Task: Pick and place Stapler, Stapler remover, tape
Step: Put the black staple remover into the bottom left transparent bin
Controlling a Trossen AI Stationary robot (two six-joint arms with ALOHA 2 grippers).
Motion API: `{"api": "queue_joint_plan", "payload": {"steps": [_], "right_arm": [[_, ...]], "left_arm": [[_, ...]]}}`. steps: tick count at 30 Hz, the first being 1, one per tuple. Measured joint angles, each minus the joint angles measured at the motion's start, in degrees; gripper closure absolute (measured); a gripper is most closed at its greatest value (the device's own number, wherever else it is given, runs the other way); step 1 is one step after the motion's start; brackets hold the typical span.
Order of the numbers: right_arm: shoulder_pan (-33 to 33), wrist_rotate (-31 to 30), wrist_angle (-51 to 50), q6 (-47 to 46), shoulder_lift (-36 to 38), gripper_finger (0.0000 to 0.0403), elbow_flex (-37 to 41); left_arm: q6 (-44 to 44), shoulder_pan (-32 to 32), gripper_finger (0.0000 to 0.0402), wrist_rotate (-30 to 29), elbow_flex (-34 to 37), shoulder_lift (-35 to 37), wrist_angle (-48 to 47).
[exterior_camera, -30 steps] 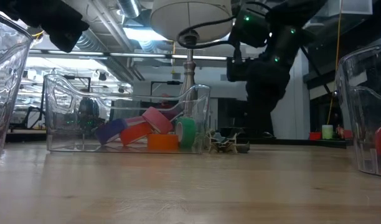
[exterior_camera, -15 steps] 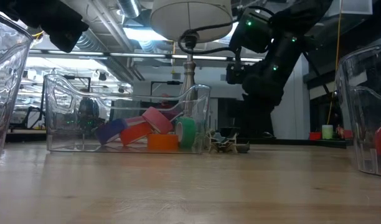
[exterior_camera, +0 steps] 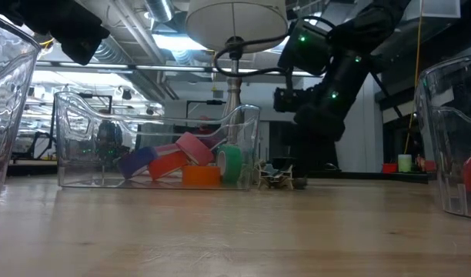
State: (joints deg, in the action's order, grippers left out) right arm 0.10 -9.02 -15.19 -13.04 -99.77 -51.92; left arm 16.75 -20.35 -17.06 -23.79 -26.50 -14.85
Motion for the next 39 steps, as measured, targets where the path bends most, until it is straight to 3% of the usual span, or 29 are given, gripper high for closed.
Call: {"api": "queue_joint_plan", "payload": {"steps": [10, 18, 31, 39], "right_arm": [[0.02, 1.15, 0.83, -0.04, 0.07, 0.0389, -0.02], [0.02, 4.74, -1.92, 2.33, 0.11, 0.0392, -3.02], [0.02, 4.69, -16.63, 5.95, 0.77, 0.0394, -11.78], [0.15, 2.9, -19.97, 4.42, 10.98, 0.0397, -12.39]], "left_arm": [[0.0, 0.01, 0.0315, -0.01, 0.0, 0.0, 0.01], [0.61, 0.01, 0.0316, -0.01, 0.0, 0.0, 0.04], [1.09, 0.01, 0.0314, 0.04, 0.0, 0.02, 0.09], [1.09, 0.01, 0.0315, 0.08, 0.0, 0.01, 0.11]]}}
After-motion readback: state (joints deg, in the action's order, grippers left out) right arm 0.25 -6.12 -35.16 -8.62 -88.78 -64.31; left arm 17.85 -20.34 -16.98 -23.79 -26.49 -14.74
